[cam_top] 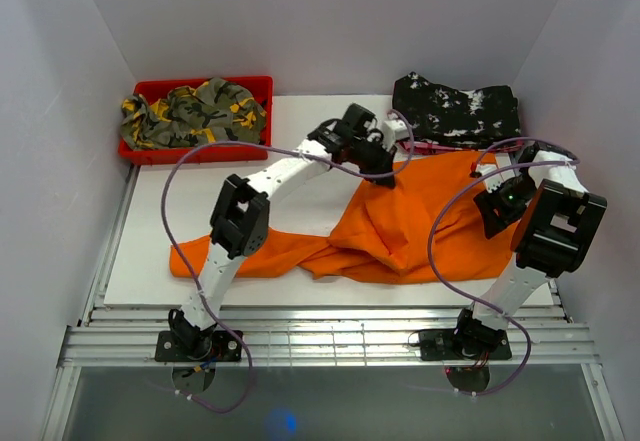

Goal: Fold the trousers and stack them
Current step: Flatten the trousers out

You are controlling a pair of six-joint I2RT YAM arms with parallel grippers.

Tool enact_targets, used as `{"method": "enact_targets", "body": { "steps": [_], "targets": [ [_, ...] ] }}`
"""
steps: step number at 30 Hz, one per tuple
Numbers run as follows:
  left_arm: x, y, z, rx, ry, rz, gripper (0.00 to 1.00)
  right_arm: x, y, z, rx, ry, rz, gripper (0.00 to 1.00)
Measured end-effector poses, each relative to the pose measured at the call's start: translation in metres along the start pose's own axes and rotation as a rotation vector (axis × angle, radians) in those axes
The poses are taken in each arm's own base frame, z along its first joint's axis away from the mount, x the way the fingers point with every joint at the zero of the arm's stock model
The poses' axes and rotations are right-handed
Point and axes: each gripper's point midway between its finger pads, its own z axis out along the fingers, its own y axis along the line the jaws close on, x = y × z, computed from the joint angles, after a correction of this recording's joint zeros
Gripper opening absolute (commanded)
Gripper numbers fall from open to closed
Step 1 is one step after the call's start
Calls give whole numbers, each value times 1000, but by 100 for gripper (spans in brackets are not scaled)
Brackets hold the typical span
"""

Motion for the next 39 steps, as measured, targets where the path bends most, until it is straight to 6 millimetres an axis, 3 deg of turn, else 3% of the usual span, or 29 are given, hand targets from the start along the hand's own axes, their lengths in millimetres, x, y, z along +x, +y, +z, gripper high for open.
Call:
{"method": "enact_targets", "body": {
  "steps": [2, 3, 4, 5, 6, 7, 8, 10, 15, 17, 18, 20, 22, 28, 31, 32, 33, 34, 36, 39],
  "targets": [
    [-25, 19, -63, -109, -53, -28, 0, 0, -2, 1, 4, 3, -1, 61],
    [-35, 32, -118, -204, -95, -51, 0, 1, -4, 2, 10, 8, -1, 61],
    [-53, 50, -236, -408, -206, -61, 0, 6, -13, 9, 36, 36, -3, 61],
    [-64, 65, -329, -604, -324, -45, 0, 9, -15, 13, 42, 50, -2, 61],
    [-52, 66, -397, -762, -384, -38, 0, 15, -16, 18, 52, 72, -1, 61],
    [-25, 59, -447, -900, -403, -59, 0, 19, -17, 20, 58, 91, -1, 60],
    [20, 53, -501, -1082, -400, -108, 0, 23, -17, 22, 60, 105, 1, 60],
    [95, 51, -550, -1308, -348, -188, 0, 26, -20, 21, 79, 126, -1, 60],
    [273, 87, -543, -1404, -100, -495, 0, 32, -25, 19, 107, 161, -2, 59],
    [328, 96, -534, -1386, -18, -637, 0, 34, -27, 18, 114, 173, -2, 59],
    [343, 101, -530, -1369, 3, -679, 0, 35, -27, 18, 116, 178, -3, 59],
    [354, 112, -527, -1349, 11, -698, 0, 36, -28, 18, 120, 185, -5, 59],
    [351, 125, -528, -1332, -5, -686, 0, 38, -29, 17, 126, 195, -6, 59],
    [307, 178, -564, -1371, -126, -541, 1, 39, -29, 17, 129, 201, -3, 60],
    [299, 204, -577, -1386, -144, -501, 52, 39, -29, 17, 127, 199, 0, 63],
    [299, 210, -578, -1385, -147, -507, 77, 38, -28, 17, 124, 197, 1, 65],
    [301, 222, -581, -1382, -134, -508, 90, 38, -27, 17, 120, 194, 1, 67],
    [302, 227, -581, -1375, -140, -524, 98, 36, -25, 17, 107, 183, 2, 68],
    [305, 233, -578, -1321, -129, -548, 98, 31, -20, 14, 78, 163, 2, 70],
    [303, 211, -562, -1200, -89, -530, 98, 17, -18, 3, 54, 109, -10, 73]
  ]
}}
